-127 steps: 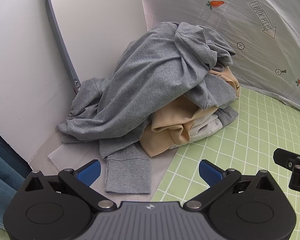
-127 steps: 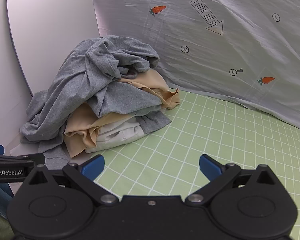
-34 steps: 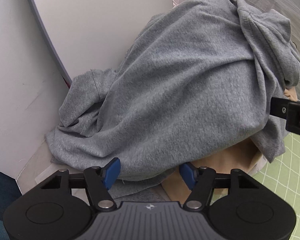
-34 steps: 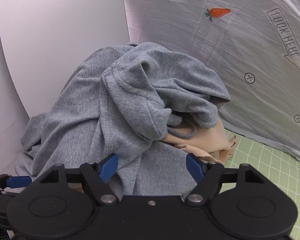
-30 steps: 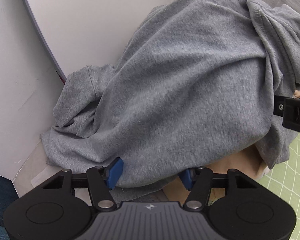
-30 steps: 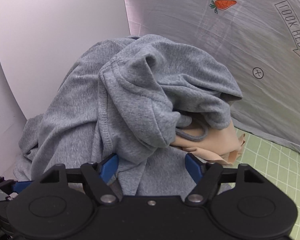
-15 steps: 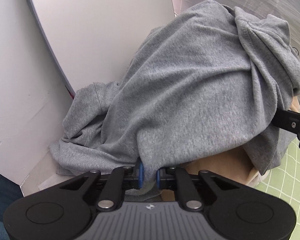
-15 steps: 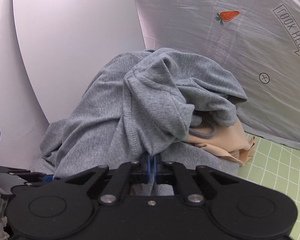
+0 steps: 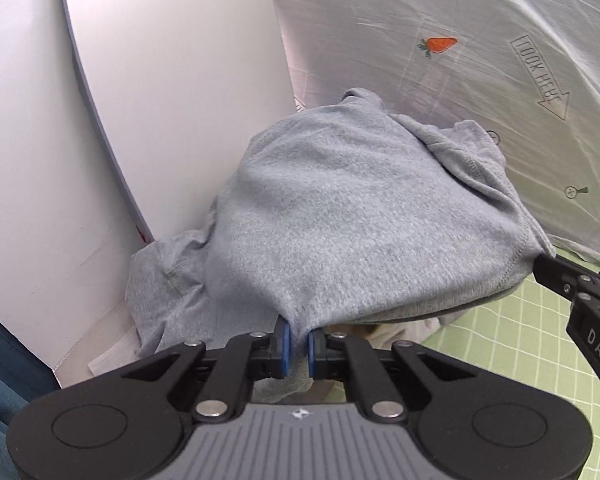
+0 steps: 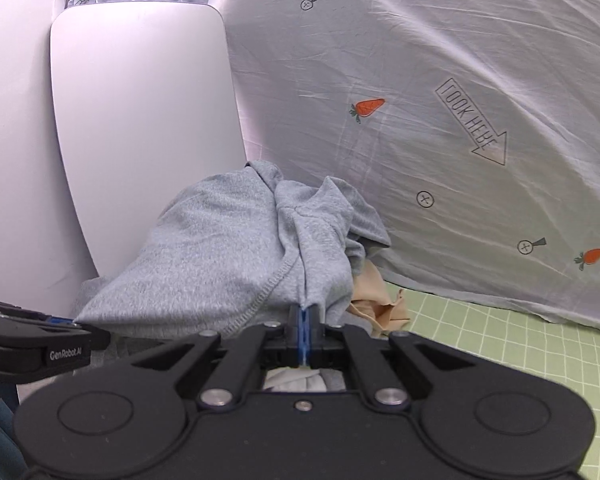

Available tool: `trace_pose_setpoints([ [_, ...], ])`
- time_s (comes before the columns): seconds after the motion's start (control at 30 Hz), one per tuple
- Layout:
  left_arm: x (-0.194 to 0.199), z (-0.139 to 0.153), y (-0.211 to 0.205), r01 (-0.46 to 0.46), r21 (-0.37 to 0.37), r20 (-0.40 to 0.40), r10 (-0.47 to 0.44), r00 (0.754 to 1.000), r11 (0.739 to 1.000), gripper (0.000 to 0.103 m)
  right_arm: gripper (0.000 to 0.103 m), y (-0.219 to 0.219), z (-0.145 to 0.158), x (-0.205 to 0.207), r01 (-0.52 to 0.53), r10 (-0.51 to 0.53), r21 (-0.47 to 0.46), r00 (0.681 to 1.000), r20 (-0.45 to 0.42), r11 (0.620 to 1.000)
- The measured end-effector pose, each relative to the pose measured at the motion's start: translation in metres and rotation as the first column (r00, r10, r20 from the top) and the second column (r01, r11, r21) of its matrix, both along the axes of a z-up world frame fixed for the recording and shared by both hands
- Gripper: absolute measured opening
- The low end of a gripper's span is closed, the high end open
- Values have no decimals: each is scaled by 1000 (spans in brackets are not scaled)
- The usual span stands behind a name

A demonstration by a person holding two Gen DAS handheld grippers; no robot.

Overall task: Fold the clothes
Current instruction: 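Grasp the grey hoodie on the clothes heap with both grippers, then lift the grey hoodie off the heap onto the open mat with both grippers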

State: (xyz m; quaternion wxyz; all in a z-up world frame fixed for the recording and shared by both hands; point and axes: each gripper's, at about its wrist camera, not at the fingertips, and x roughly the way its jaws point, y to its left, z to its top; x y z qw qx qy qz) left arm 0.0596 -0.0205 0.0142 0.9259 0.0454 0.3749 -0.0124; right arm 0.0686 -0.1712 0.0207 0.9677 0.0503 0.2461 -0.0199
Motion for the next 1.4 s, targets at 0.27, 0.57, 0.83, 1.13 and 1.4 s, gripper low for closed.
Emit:
trace_pose_setpoints([
  [0.27, -18, -25, -34, 117, -112, -146, -133, 980, 987, 15, 0, -86, -11, -20, 291, -290, -5, 949, -127, 957],
  [0.57, 45, 6, 51, 24, -86, -36, -27, 999, 996, 52, 35, -76, -24, 17, 246, -221, 114, 956, -193, 963],
  [0.83, 144, 10, 89, 98, -82, 43, -94, 995, 992, 80, 78, -61, -27, 97, 232, -189, 255, 965, -182, 939],
  [1.13, 201, -18, 72, 234, -202, 14, -236, 972, 951, 83, 69, -61, -51, 151, 291, -206, 328, 941, -269, 899],
  [1.4, 208, -24, 77, 176, -302, -63, -204, 977, 937, 50, 15, -37, -53, 160, 258, -193, 217, 940, -281, 941],
])
